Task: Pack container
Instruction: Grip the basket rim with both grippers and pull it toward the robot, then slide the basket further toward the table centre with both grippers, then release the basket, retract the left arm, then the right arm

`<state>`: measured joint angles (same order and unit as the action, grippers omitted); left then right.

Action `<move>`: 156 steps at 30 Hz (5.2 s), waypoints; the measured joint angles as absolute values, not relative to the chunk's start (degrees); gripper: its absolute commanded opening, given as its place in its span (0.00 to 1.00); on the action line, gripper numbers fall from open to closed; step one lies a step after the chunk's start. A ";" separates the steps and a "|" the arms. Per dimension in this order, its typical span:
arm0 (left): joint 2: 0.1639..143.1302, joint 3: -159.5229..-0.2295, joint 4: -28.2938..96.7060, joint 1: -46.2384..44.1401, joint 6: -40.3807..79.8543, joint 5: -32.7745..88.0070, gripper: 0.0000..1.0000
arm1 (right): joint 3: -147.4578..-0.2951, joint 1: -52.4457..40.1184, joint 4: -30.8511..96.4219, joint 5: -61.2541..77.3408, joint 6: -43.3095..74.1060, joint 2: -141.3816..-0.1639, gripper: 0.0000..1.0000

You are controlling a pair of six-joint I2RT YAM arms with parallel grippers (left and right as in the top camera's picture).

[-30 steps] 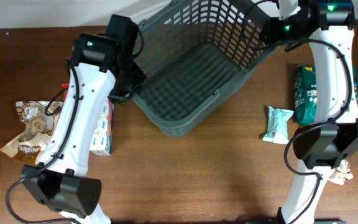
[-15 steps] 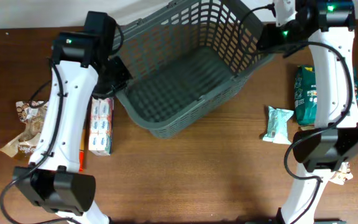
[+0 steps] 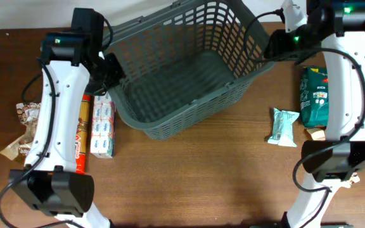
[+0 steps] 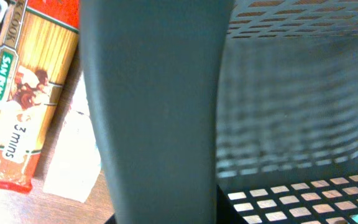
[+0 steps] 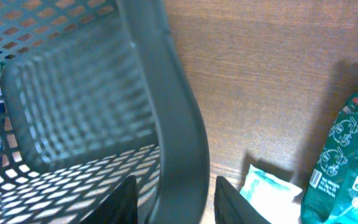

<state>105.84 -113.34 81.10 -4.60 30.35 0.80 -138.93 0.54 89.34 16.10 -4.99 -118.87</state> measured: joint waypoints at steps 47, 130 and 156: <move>107.07 -114.32 75.33 -3.57 22.39 -2.87 0.02 | -135.90 -1.21 91.11 14.66 3.57 -116.40 0.04; 94.83 -155.83 96.23 -2.66 15.35 -14.26 1.00 | -133.58 -8.88 81.73 3.88 -3.79 -109.93 0.58; 76.69 -156.66 96.53 -2.66 15.38 -14.52 0.99 | -133.49 -9.17 78.83 7.44 -3.97 -120.64 0.04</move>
<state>76.69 -156.66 96.53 -2.66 15.38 -14.52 -133.49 -9.17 78.83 7.44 -3.97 -120.64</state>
